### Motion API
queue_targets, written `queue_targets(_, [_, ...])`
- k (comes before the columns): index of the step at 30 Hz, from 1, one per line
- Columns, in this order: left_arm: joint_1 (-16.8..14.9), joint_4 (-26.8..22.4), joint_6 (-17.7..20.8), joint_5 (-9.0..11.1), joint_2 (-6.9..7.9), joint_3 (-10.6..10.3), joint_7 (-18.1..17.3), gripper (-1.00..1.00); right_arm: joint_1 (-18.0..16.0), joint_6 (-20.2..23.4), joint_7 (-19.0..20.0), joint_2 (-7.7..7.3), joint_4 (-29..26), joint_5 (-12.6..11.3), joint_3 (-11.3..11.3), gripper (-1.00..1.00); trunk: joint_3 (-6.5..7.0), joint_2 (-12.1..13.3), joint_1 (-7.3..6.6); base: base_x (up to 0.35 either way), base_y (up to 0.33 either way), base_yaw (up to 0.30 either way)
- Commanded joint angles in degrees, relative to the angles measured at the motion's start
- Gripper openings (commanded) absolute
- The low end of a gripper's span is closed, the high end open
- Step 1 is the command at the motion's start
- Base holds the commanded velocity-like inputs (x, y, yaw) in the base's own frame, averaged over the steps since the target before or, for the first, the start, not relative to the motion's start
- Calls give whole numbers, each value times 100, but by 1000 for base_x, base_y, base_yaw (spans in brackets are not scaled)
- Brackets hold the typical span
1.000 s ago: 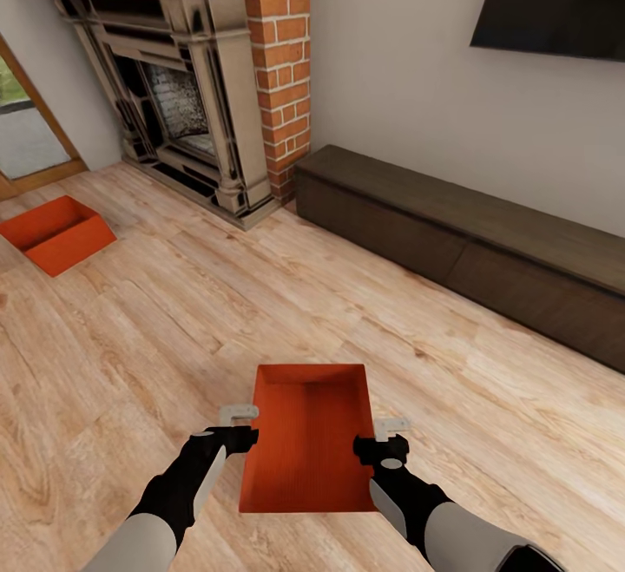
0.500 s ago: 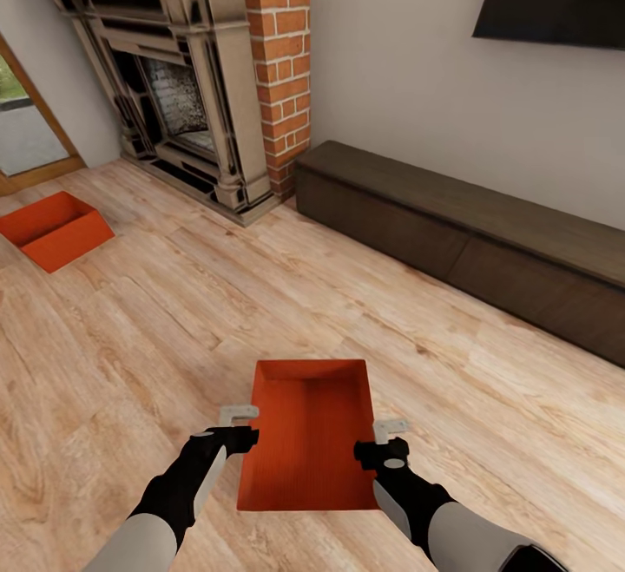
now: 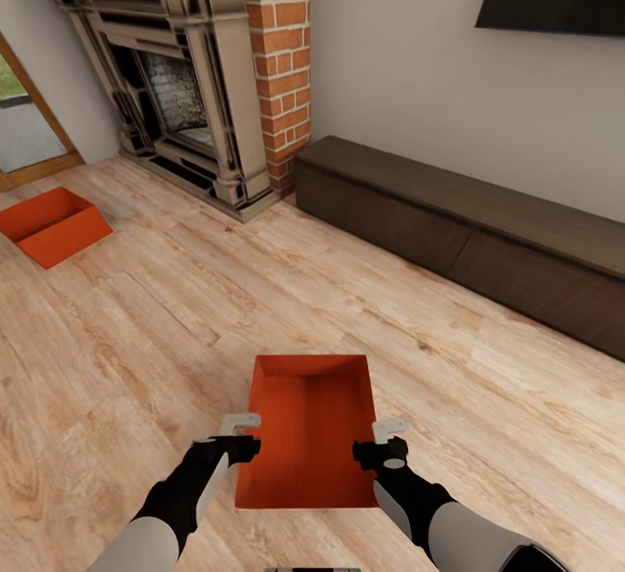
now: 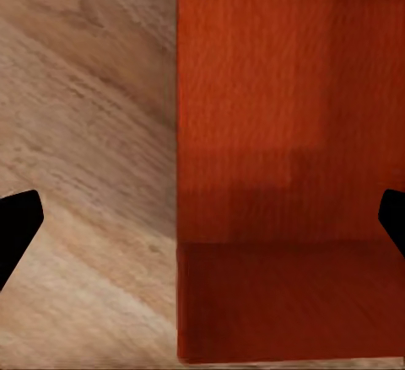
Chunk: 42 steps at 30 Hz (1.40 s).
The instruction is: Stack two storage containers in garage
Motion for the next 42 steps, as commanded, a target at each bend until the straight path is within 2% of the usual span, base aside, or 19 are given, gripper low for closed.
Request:
queue_targets(1, [-2,24,31,2,-12,3,18,100,-4,-12,-31,-1,-2,-54,49,100,-22,-43,22,0,0,0])
queue_targets(15, [-1,81,31,-5,-28,0,108,100,-4,-42,-45,-6,-14,-66,41,100,-273,-605,329,0,0,0])
queue_targets(25, [0,56,28,-23,-22,4,102,100,-4,-50,-48,-106,-27,-97,32,100,-453,-1006,549,0,0,0])
queue_targets(34, [0,29,22,-32,-19,8,101,100,-6,-50,-48,-117,-29,-99,32,100,-453,-1006,549,0,0,0])
queue_targets(42, [0,22,22,-32,-19,8,101,100,-4,-50,-48,-119,-30,-98,32,100,-579,-1286,703,0,0,0])
